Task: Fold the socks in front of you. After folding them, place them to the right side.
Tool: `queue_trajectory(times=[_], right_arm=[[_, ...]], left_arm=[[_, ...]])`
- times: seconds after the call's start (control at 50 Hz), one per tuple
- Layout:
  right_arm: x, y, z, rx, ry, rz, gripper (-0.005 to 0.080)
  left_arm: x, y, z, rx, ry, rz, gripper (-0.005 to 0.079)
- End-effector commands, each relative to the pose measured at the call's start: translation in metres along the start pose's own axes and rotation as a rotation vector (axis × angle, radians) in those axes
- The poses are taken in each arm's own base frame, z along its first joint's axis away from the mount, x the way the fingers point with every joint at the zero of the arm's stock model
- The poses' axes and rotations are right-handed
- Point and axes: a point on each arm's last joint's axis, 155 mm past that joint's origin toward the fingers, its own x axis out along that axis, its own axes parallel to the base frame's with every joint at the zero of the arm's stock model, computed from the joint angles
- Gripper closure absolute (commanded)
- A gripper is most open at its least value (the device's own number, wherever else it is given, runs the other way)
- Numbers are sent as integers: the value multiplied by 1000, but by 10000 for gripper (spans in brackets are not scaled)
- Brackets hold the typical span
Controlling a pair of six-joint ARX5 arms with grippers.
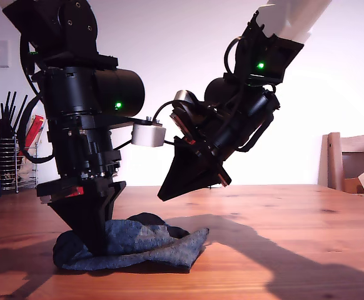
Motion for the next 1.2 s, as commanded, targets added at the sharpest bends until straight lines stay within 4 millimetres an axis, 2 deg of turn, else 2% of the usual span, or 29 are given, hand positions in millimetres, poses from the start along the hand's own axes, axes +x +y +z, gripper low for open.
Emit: queue_trajectory(times=[0.0,0.4,0.6,0.74,0.98,1.18], right_arm=[[20,-12,-19,52,45,17,762],[48,-17,-41,96,100,63,762],[56,-29,-51,88,130,27,762],[56,-34,-53,86,137,3,762],[56,-38,-55,80,146,-19,762],[56,-40,-56,77,151,-35,762]], left_arm=[[18,-15,-5,13,27,-51,763],[18,-15,-5,13,28,-50,763],[17,-11,-10,12,59,-29,763],[15,-7,-15,8,89,-9,763],[-4,5,-8,18,79,44,763],[-14,6,-14,18,110,61,763]])
